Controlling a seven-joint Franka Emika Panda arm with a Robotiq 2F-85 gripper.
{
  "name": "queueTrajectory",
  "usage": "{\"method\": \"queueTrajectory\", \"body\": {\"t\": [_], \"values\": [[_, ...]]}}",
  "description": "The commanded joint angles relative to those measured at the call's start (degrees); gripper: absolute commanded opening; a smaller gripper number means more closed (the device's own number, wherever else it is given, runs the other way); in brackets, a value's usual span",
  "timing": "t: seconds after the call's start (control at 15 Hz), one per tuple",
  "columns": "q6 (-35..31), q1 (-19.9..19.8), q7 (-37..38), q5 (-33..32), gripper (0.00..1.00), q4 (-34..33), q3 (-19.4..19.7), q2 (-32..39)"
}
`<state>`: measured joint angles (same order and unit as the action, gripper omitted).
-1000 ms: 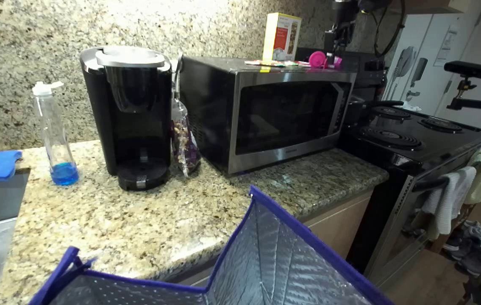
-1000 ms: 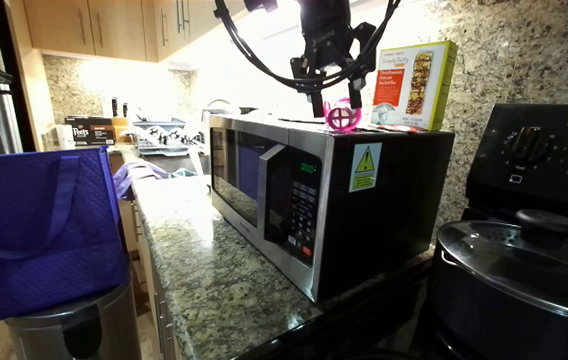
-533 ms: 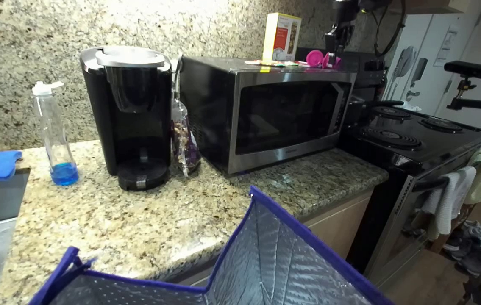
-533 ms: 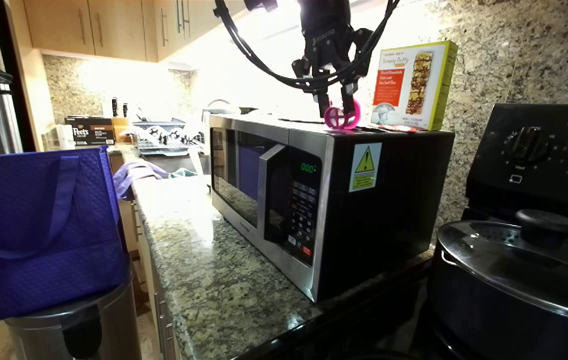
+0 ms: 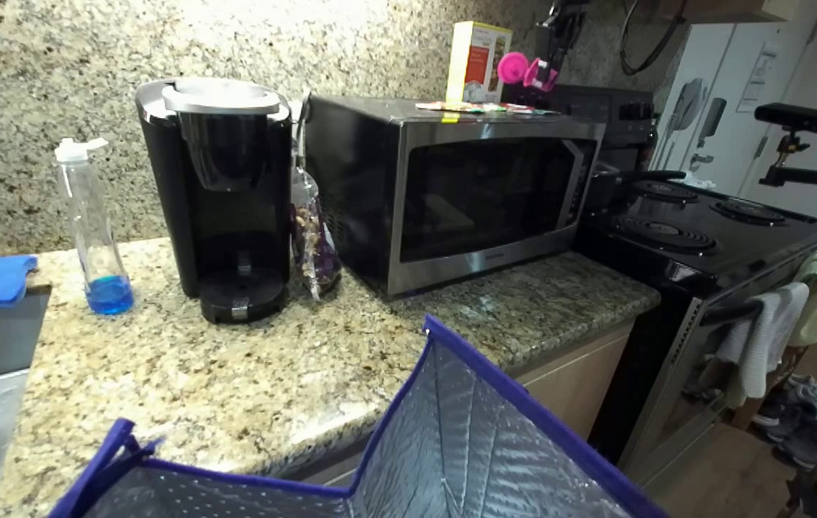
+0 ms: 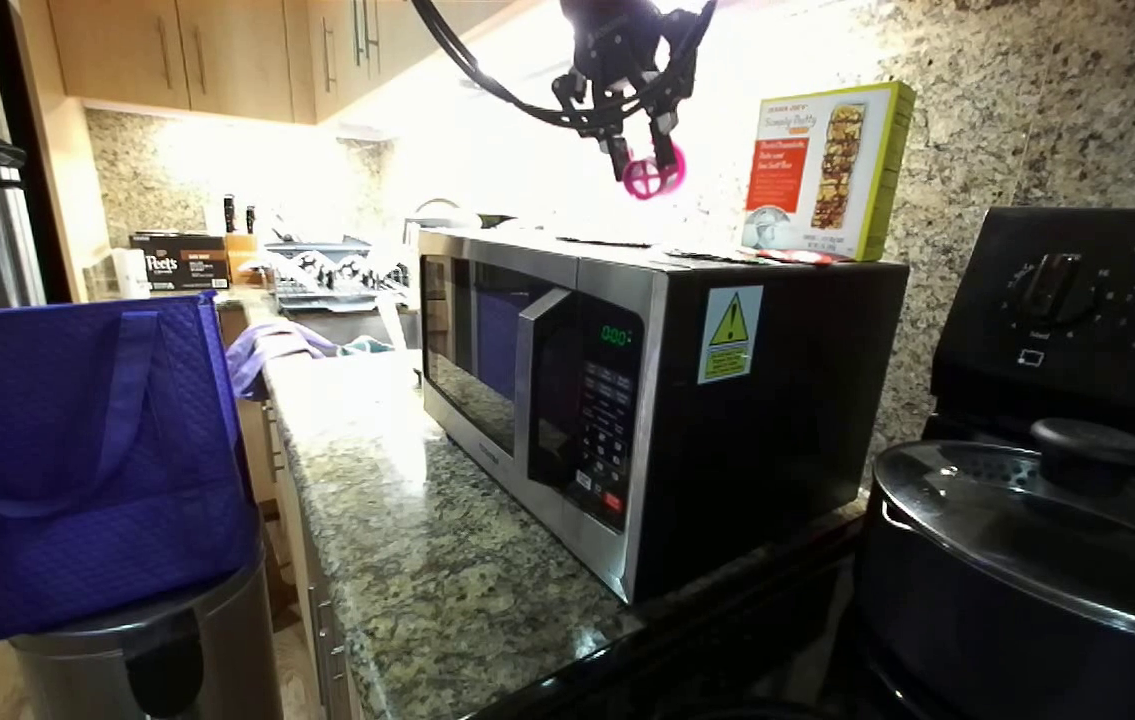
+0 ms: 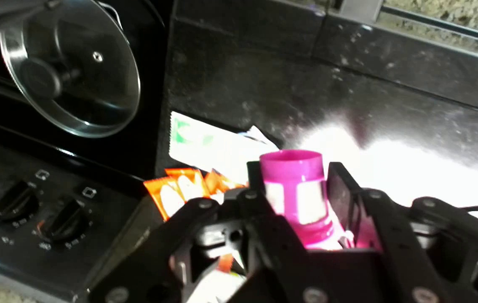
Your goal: Close the microwave door, remove the pink object from the top of the microwave, open the coffee maker
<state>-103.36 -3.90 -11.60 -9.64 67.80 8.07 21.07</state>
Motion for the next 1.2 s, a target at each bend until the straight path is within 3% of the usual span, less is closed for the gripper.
{"method": "queueTrajectory", "body": {"t": [0.0, 0.13, 0.2, 0.27, 0.67, 0.73, 1.13], "values": [[-7.58, 4.38, 0.30, -2.43, 0.16, 6.42, -2.04, -4.15], [-11.36, 7.09, -1.70, -3.76, 0.16, 6.71, -3.59, -3.96], [-7.98, 5.47, -0.16, -1.83, 0.16, 3.52, -2.49, -2.02], [-8.41, 6.56, 0.19, -2.09, 0.41, 3.65, -2.80, -1.95], [-8.36, 5.65, 0.47, -2.07, 0.41, 3.64, -2.13, -1.74], [-8.36, 5.68, 0.47, -2.07, 0.16, 3.64, -2.15, -1.74], [-17.43, 9.69, -0.09, -1.75, 0.16, -0.73, -5.39, 4.86]]}}
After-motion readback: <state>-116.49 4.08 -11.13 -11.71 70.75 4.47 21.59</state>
